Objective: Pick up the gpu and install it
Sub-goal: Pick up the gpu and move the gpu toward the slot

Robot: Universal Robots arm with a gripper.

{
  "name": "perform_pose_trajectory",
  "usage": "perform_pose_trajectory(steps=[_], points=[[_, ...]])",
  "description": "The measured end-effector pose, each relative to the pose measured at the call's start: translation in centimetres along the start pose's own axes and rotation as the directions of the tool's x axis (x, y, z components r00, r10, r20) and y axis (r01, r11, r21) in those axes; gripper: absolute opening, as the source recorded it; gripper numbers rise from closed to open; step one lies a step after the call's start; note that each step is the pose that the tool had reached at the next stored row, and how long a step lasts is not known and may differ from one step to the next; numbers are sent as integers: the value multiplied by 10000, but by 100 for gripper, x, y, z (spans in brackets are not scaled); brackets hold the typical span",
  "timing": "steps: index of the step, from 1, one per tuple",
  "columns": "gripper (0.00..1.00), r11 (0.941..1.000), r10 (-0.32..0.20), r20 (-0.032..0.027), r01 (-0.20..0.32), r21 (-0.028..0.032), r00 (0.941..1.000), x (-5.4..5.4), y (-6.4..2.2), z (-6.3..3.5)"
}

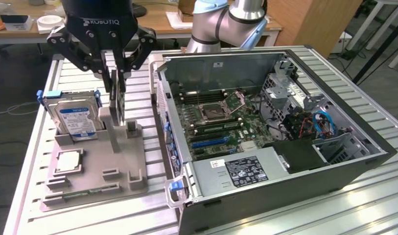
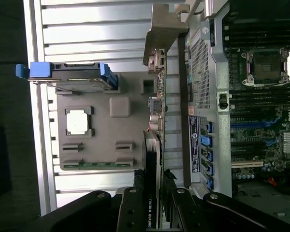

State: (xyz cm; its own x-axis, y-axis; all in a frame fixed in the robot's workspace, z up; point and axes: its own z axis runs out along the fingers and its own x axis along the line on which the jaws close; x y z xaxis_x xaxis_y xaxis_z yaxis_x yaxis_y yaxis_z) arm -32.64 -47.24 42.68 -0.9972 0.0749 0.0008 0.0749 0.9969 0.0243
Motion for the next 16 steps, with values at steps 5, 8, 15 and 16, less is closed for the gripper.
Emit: perform_pose_trajectory(steps=[5, 8, 15, 16], points=[[26, 10000, 0, 1, 0, 0, 10000, 0, 0, -13], [26, 10000, 0, 1, 0, 0, 10000, 0, 1, -19], [26, 10000, 0, 0, 0, 1, 10000, 0, 1, -31], [26, 10000, 0, 1, 0, 0, 10000, 0, 1, -32]])
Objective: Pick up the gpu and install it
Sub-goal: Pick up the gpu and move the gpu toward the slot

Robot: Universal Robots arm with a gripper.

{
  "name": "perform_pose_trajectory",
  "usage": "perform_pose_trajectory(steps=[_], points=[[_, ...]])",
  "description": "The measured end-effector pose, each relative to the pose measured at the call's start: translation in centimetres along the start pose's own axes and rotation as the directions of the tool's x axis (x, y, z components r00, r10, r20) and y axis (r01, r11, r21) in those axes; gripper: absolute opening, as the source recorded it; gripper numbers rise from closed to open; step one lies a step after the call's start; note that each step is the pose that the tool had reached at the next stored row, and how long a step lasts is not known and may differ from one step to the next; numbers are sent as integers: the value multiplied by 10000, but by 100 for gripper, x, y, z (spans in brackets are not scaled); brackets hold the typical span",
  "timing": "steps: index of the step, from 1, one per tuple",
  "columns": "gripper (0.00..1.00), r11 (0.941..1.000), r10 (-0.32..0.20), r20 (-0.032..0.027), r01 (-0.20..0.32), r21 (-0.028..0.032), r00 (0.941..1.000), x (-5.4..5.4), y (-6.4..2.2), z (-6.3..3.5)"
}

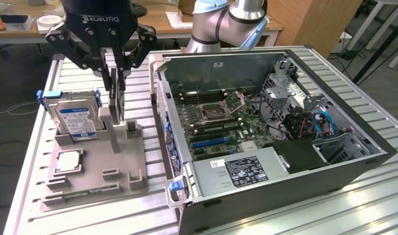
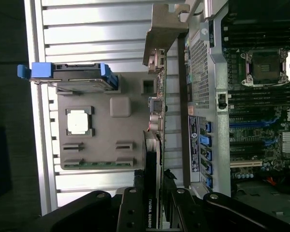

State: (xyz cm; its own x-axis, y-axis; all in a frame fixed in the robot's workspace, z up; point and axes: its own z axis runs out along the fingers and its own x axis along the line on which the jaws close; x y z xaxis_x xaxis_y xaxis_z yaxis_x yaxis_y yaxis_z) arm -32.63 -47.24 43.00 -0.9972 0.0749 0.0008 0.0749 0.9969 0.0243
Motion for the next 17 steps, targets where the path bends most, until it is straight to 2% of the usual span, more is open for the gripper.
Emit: perform_pose_trajectory(steps=[17], points=[[26, 10000, 0, -3, 0, 3, 10000, -8, 2, -42]])
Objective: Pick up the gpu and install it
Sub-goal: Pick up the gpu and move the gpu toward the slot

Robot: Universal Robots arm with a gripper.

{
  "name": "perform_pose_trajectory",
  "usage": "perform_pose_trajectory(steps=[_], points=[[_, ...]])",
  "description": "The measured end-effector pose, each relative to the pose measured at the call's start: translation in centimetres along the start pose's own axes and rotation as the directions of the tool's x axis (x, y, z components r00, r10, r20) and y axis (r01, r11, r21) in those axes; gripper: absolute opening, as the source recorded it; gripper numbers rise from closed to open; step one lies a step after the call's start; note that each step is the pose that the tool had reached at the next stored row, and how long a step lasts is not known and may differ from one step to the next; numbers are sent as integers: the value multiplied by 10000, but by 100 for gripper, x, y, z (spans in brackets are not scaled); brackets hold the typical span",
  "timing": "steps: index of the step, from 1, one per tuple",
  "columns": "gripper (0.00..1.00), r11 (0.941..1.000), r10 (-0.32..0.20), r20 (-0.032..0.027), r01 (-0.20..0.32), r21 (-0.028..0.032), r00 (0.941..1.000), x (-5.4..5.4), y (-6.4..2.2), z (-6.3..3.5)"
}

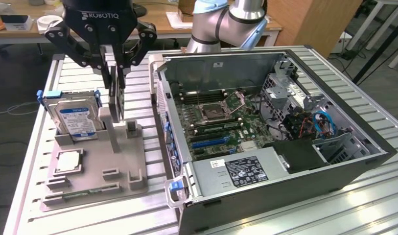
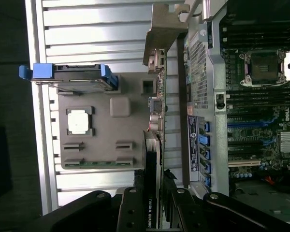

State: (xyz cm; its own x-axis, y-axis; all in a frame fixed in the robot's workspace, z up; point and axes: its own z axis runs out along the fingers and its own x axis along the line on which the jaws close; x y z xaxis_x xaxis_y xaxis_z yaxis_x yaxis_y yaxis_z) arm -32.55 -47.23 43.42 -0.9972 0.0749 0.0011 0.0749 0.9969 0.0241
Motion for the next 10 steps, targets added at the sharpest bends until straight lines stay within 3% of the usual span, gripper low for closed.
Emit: perform_pose_trajectory(steps=[6, 10], points=[[26, 10000, 1, -14, -1, -2, 10000, -80, 6, 2], [26, 10000, 3, -114, -3, 6, 9999, -218, 16, 2]])
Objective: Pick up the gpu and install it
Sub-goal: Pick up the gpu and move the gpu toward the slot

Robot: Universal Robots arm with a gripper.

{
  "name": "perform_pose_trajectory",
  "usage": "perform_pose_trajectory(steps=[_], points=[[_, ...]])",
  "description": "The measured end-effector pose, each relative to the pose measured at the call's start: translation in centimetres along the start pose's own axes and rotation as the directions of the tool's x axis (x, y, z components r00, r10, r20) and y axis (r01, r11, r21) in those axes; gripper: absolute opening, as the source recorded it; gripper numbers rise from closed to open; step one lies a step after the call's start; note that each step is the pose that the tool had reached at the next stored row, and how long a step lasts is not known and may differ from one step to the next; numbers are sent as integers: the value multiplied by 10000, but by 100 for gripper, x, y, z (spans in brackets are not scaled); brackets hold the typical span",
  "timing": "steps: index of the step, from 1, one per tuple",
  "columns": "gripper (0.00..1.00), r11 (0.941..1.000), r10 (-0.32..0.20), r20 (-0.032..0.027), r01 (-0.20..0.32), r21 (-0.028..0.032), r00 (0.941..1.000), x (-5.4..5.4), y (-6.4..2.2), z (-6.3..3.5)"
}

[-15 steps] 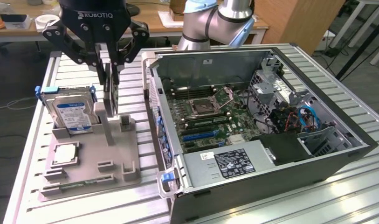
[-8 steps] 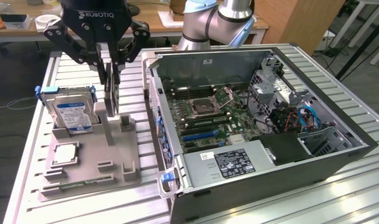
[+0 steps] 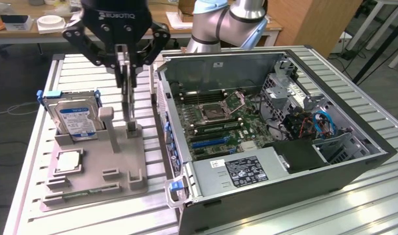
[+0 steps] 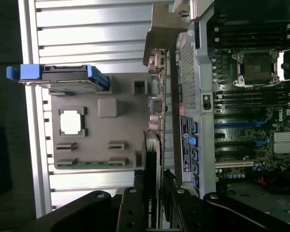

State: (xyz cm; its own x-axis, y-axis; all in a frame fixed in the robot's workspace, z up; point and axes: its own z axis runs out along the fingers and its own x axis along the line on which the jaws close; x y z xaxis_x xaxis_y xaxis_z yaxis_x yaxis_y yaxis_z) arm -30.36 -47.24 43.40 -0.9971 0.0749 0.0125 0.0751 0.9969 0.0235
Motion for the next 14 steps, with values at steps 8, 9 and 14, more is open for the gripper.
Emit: perform_pose_trajectory(steps=[8, 9, 14], points=[[26, 10000, 4, -167, -4, 12, 9999, -262, 20, -3], [26, 10000, 4, -180, -4, 14, 9998, -291, 21, -3], [26, 10000, 6, -236, -6, 18, 9997, -429, 32, -4]])
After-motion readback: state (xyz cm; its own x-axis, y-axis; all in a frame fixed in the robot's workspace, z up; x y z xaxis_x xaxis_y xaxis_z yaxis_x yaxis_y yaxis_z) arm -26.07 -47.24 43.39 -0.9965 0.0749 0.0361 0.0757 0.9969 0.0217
